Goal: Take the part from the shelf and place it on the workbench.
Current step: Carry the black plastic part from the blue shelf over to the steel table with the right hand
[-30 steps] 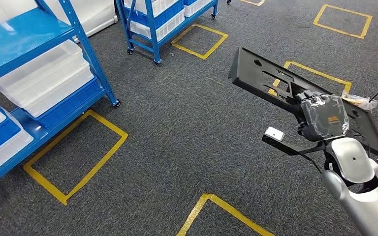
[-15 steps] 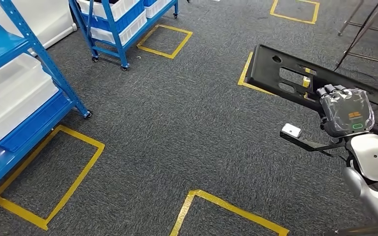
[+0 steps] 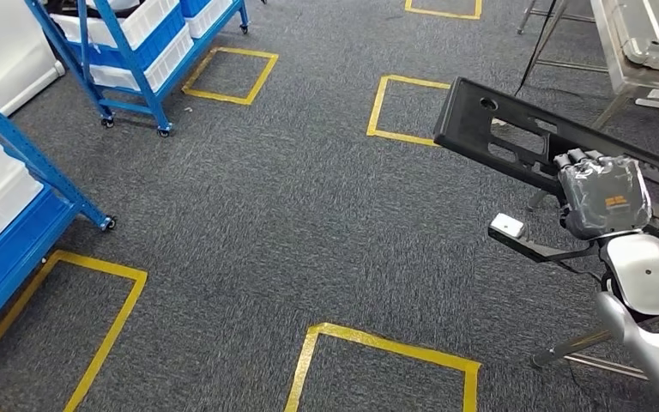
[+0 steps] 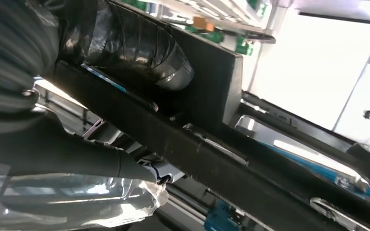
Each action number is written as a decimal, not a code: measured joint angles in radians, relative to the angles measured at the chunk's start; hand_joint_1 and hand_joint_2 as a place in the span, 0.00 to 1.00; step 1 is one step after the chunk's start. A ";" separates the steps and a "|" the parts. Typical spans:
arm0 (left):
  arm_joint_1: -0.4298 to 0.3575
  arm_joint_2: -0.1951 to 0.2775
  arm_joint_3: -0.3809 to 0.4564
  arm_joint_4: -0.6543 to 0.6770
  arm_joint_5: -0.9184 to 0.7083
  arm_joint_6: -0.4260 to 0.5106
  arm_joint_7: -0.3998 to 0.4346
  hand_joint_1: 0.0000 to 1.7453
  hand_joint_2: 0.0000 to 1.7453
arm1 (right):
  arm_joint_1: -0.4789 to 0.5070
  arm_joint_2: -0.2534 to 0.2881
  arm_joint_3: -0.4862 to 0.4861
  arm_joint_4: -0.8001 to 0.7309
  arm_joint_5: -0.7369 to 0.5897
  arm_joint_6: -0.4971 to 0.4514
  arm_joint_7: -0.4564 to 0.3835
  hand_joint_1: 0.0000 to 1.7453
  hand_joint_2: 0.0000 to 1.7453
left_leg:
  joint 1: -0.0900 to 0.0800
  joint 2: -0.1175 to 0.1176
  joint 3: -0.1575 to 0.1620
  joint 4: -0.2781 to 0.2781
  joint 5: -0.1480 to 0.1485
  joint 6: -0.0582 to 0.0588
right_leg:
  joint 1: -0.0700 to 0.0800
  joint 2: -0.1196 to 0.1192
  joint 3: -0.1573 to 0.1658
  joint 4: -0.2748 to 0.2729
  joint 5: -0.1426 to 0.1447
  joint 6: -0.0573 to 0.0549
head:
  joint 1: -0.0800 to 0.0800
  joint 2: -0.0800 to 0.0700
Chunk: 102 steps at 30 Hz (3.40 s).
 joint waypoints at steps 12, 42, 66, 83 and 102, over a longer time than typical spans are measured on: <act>-0.001 0.011 0.015 0.001 0.000 -0.007 0.009 0.00 1.00 | -0.016 0.080 0.032 0.024 0.037 0.012 0.032 1.00 1.00 | 0.014 -0.188 -0.041 0.041 0.018 0.007 | 0.000 0.148 -0.007 0.004 0.010 -0.021 | 0.000 0.000; -0.011 0.073 0.051 0.071 0.000 0.018 0.047 0.00 1.00 | -0.031 0.220 0.070 0.143 0.105 0.017 0.092 1.00 1.00 | 0.019 -0.173 -0.073 0.078 0.017 0.000 | 0.002 0.144 0.005 -0.001 0.001 -0.023 | 0.003 0.000; 0.007 0.010 0.041 -0.044 -0.003 -0.098 0.003 0.00 1.00 | -0.026 -0.034 -0.140 0.067 -0.005 0.087 0.028 1.00 1.00 | 0.012 -0.100 -0.105 0.207 -0.101 -0.002 | -0.001 0.050 0.011 -0.019 0.009 -0.019 | 0.009 0.000; 0.000 -0.002 0.039 -0.084 -0.004 -0.106 0.041 0.00 1.00 | -0.050 0.050 -0.095 0.215 0.037 0.093 0.037 1.00 1.00 | 0.007 -0.149 -0.045 0.006 0.040 0.026 | 0.001 0.098 0.004 -0.018 0.020 -0.005 | 0.018 0.000; 0.001 0.004 0.047 -0.077 -0.004 -0.133 0.040 0.00 1.00 | -0.034 0.171 -0.042 0.383 0.029 0.087 0.041 1.00 1.00 | 0.028 -0.121 -0.036 -0.007 0.043 0.022 | -0.035 0.043 -0.045 0.084 -0.011 0.055 | 0.022 0.000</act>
